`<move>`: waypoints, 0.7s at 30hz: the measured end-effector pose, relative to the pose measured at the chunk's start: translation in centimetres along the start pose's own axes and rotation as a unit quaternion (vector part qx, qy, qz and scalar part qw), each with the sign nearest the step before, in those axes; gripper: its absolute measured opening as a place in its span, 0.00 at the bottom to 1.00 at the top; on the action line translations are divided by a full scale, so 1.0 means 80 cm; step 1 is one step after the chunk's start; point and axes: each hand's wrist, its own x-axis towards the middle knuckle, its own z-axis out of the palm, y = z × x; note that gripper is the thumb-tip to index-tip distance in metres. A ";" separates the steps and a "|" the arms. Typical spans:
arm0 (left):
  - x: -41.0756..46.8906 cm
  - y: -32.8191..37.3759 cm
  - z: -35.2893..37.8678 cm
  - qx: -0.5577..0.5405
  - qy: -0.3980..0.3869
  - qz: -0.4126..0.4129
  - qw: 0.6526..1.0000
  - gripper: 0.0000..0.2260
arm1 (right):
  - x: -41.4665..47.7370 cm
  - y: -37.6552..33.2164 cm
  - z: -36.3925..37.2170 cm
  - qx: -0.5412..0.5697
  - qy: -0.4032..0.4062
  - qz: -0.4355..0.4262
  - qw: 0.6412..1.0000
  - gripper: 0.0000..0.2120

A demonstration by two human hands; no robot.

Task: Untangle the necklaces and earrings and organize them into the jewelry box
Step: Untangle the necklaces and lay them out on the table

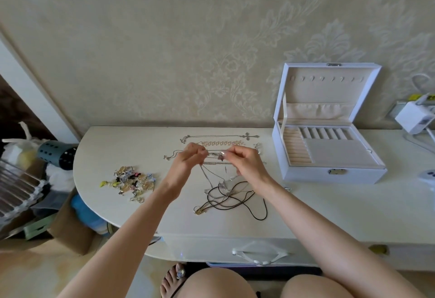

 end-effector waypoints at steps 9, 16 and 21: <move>0.008 0.027 0.012 -0.123 0.003 0.022 0.992 0.17 | -0.002 0.000 -0.010 0.075 -0.017 0.007 0.997 0.11; 0.016 0.042 -0.007 -0.248 0.052 0.028 0.967 0.16 | -0.003 0.017 -0.020 0.145 0.029 0.055 0.987 0.22; 0.018 0.031 -0.013 -0.231 0.087 0.022 0.969 0.11 | -0.003 0.024 -0.025 0.145 0.062 0.038 0.987 0.16</move>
